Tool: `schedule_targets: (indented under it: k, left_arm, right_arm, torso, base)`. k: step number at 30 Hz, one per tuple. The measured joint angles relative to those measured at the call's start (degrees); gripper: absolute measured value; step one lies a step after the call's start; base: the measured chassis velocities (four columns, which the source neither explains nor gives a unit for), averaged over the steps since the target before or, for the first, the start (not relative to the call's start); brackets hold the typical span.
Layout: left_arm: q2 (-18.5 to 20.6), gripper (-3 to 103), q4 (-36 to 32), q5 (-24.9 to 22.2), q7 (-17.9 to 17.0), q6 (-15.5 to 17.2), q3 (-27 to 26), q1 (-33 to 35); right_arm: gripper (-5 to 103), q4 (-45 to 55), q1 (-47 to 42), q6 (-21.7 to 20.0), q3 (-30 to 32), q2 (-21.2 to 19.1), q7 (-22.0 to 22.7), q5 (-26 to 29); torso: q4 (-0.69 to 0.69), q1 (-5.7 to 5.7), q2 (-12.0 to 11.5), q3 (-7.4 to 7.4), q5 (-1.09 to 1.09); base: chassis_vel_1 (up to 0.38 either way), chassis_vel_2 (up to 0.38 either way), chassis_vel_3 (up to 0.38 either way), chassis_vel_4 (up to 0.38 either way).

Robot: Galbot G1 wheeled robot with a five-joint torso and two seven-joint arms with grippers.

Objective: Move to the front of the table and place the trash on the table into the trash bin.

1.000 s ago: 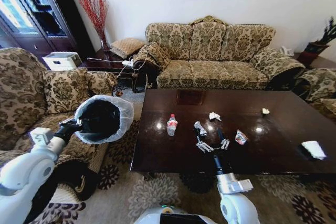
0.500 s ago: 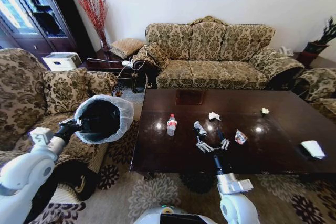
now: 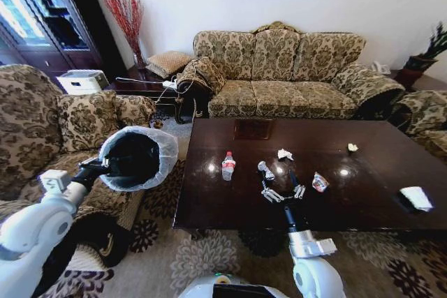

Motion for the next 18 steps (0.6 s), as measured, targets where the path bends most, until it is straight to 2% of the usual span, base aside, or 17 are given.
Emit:
schedule_targets:
  k: [15,17,18]
  left_arm:
    - [-0.14,0,-0.25,-0.02,-0.1,0.09,-0.08,-0.01]
    - [-0.47,0,-1.07,-0.05,-0.34,0.65,-0.36,-0.06]
    - [-1.51,0,-3.86,-0.21,-0.95,2.46,-1.19,-0.33]
  right_arm:
    - [100,0.02,0.0,-0.08,0.0,0.0,0.02,0.0]
    - [100,0.22,0.05,-0.62,-0.1,-0.05,0.37,0.0]
    - [100,1.12,0.37,-2.5,-0.56,-0.28,1.86,0.0]
  torso:
    - [0.0,0.0,0.0,0.0,0.01]
    - [-0.01,0.0,0.0,0.0,-0.01]
    - [0.0,0.0,0.0,0.0,-0.04]
  base:
    - [0.0,0.0,0.0,0.0]
    - [0.0,0.0,0.0,0.0]
    - [0.0,0.0,0.0,0.0]
